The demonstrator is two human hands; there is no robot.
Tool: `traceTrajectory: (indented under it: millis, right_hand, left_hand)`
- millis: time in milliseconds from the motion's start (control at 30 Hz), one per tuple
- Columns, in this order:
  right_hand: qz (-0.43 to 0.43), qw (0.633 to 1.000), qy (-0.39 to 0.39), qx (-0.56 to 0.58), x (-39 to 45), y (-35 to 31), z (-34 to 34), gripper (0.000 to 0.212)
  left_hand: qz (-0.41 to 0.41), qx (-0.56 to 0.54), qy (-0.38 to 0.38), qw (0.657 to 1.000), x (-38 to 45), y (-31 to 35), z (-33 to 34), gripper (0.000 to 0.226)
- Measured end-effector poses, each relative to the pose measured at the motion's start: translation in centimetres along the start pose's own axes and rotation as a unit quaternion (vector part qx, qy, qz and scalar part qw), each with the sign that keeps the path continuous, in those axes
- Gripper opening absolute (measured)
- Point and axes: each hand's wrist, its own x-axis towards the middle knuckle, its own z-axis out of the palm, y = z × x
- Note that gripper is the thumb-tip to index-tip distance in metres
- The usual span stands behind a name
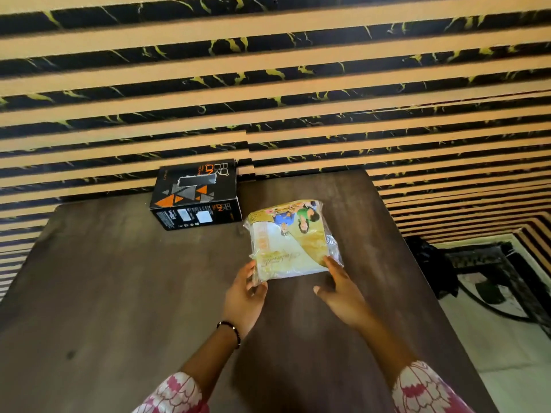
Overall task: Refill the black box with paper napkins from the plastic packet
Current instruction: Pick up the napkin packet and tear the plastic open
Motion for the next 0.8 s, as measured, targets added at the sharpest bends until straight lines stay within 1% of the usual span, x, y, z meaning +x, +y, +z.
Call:
traceTrajectory:
  millis: [200,367,467,500,533,600,667,700,733,800]
  right_hand:
    - [-0.043,0.991,-0.022,-0.127,-5.3,2.5,1.8,0.081]
    - [-0.050,0.990,-0.009,-0.132,-8.3,3.9,2.4,0.079]
    - [-0.047,0.992,-0.017,-0.117,-9.2,4.5,2.2,0.073]
    - [-0.050,0.992,-0.016,-0.114,-9.3,4.4,1.9,0.069]
    - [-0.060,0.991,-0.004,-0.116,-9.3,4.1,1.6,0.063]
    - [-0.100,0.982,0.063,-0.147,-9.0,3.1,1.1,0.054]
    - [-0.155,0.964,0.129,-0.176,-8.5,1.3,0.8,0.049]
    - [-0.173,0.959,0.135,-0.179,-8.1,0.4,0.9,0.048]
    - [-0.180,0.958,0.124,-0.184,-7.6,-0.5,1.0,0.049]
    - [-0.158,0.959,0.073,-0.223,-6.4,-1.6,1.5,0.053]
  left_hand:
    - [0.009,-0.015,-0.023,1.000,-5.4,-2.8,-1.1,0.045]
    - [0.018,-0.052,-0.085,0.995,-8.7,-3.8,-2.0,0.044]
    - [0.029,-0.055,-0.106,0.992,-10.1,-3.5,-2.6,0.053]
    - [0.037,-0.039,-0.098,0.994,-10.3,-3.3,-2.8,0.057]
    - [0.052,0.001,-0.082,0.995,-10.2,-3.2,-3.0,0.062]
    - [0.099,0.119,-0.036,0.987,-9.6,-2.7,-3.3,0.078]
    - [0.140,0.195,-0.019,0.970,-8.6,-1.9,-3.4,0.087]
    - [0.160,0.212,-0.026,0.964,-7.9,-1.4,-3.3,0.089]
    - [0.178,0.227,-0.042,0.957,-7.0,-0.8,-3.0,0.090]
    - [0.208,0.286,-0.097,0.930,-5.2,0.6,-2.1,0.094]
